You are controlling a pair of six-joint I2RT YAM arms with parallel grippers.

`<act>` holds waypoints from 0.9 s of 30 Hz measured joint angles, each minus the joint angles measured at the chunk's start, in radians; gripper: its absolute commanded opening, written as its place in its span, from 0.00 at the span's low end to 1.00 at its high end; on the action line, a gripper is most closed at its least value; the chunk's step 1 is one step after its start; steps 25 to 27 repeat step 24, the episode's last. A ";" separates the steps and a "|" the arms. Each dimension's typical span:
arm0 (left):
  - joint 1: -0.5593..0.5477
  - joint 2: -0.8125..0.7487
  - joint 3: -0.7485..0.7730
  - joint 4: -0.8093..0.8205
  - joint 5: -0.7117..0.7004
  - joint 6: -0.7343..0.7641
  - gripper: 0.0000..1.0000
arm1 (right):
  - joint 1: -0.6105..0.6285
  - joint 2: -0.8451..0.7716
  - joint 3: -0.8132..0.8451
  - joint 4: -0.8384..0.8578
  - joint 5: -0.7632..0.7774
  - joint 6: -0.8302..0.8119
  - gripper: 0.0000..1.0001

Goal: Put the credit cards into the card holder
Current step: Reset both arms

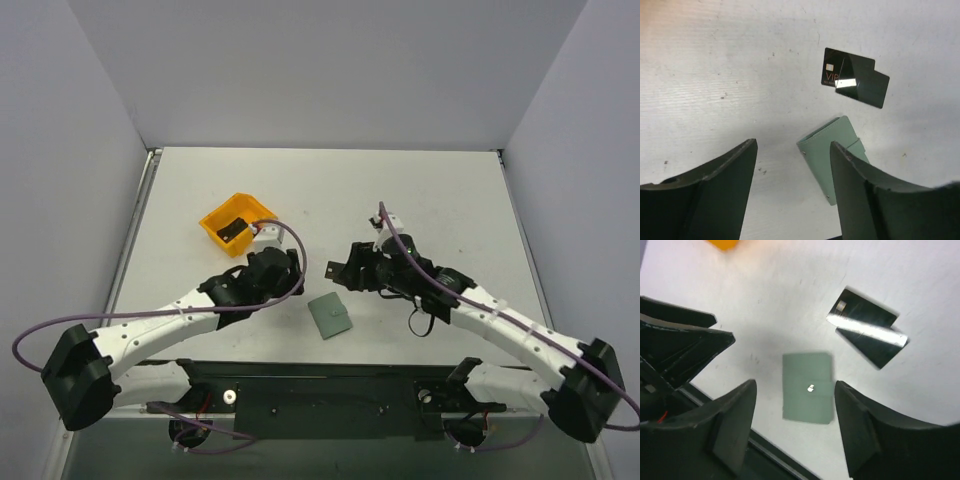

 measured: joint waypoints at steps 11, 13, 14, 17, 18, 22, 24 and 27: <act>0.061 -0.182 0.059 -0.190 -0.185 -0.005 0.86 | 0.000 -0.472 -0.166 -0.084 0.404 -0.040 0.86; 0.063 -0.191 0.059 -0.209 -0.197 -0.007 0.87 | 0.000 -0.502 -0.193 -0.099 0.449 -0.042 0.86; 0.064 -0.195 0.058 -0.217 -0.200 -0.008 0.87 | -0.002 -0.511 -0.201 -0.106 0.464 -0.044 0.87; 0.065 -0.219 0.040 -0.219 -0.199 -0.007 0.88 | -0.003 -0.515 -0.207 -0.121 0.496 -0.050 0.87; 0.067 -0.229 0.032 -0.220 -0.195 -0.006 0.88 | -0.003 -0.515 -0.207 -0.122 0.503 -0.051 0.88; 0.077 -0.237 0.026 -0.223 -0.179 0.003 0.88 | -0.006 -0.499 -0.201 -0.134 0.519 -0.064 0.88; 0.087 -0.243 0.023 -0.222 -0.163 0.015 0.91 | -0.011 -0.476 -0.179 -0.158 0.520 -0.069 0.88; 0.087 -0.243 0.023 -0.222 -0.163 0.015 0.91 | -0.011 -0.476 -0.179 -0.158 0.520 -0.069 0.88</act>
